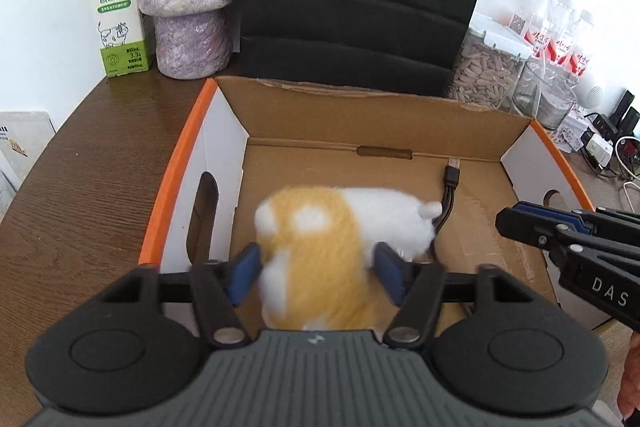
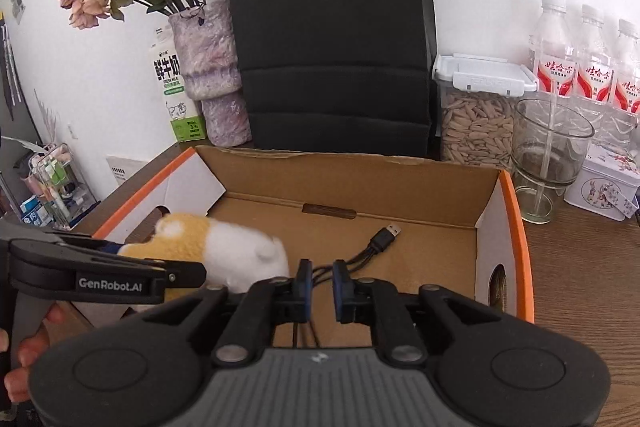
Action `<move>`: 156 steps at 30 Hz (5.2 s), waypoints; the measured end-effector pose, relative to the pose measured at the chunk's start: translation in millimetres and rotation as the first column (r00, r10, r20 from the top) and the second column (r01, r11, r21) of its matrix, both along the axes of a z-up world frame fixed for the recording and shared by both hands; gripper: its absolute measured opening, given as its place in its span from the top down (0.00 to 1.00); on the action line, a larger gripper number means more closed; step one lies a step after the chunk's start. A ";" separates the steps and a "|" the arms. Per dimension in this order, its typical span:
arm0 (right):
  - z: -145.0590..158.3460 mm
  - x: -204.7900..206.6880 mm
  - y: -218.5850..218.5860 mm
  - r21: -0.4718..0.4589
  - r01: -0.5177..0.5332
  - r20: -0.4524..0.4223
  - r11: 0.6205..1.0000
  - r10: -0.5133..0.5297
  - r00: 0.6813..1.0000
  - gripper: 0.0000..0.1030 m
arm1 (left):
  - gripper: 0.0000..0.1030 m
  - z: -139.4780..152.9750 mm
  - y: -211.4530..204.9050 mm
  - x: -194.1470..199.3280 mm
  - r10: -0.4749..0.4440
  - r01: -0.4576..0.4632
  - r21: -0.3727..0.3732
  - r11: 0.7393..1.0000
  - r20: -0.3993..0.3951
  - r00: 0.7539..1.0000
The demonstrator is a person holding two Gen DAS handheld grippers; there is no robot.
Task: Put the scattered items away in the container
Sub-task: 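Lower the plush toy into the box and open the right gripper, then move the right gripper back to the purple cloth bag and grasp it, then lift the purple bag with the right gripper while the left gripper grasps the navy pouch, then carry the purple bag and navy pouch over the box with both grippers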
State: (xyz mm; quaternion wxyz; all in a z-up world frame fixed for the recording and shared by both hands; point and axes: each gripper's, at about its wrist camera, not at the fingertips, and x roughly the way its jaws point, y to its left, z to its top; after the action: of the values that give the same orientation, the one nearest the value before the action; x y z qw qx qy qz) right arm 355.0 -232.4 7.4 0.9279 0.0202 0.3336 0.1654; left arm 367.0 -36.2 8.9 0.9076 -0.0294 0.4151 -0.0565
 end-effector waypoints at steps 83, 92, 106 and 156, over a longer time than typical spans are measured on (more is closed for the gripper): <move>-61.4 -308.2 13.7 -0.127 0.087 0.039 0.988 -0.083 0.996 0.14 | 0.00 -22.8 126.7 -287.2 0.143 -0.133 -0.060 0.989 0.213 0.966; -57.4 -310.9 5.9 -0.070 0.079 0.064 0.994 -0.074 0.995 0.74 | 0.00 -26.3 121.5 -282.2 0.112 -0.106 -0.042 0.994 0.198 0.974; -43.2 -316.0 0.3 -0.051 0.116 0.175 0.992 -0.105 0.979 0.91 | 0.00 -25.0 116.1 -274.4 0.090 -0.088 -0.018 0.996 0.198 0.976; -48.5 -302.1 2.4 -0.071 0.125 0.186 0.990 -0.110 0.976 0.90 | 0.36 -34.2 69.9 -261.4 0.004 -0.017 0.067 0.998 0.181 0.983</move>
State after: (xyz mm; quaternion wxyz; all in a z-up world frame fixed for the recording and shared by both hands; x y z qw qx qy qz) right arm 52.9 -230.0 -41.0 0.9627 -0.0136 0.2522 0.0974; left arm 105.6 33.7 -25.3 0.9423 0.0048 0.3325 -0.0398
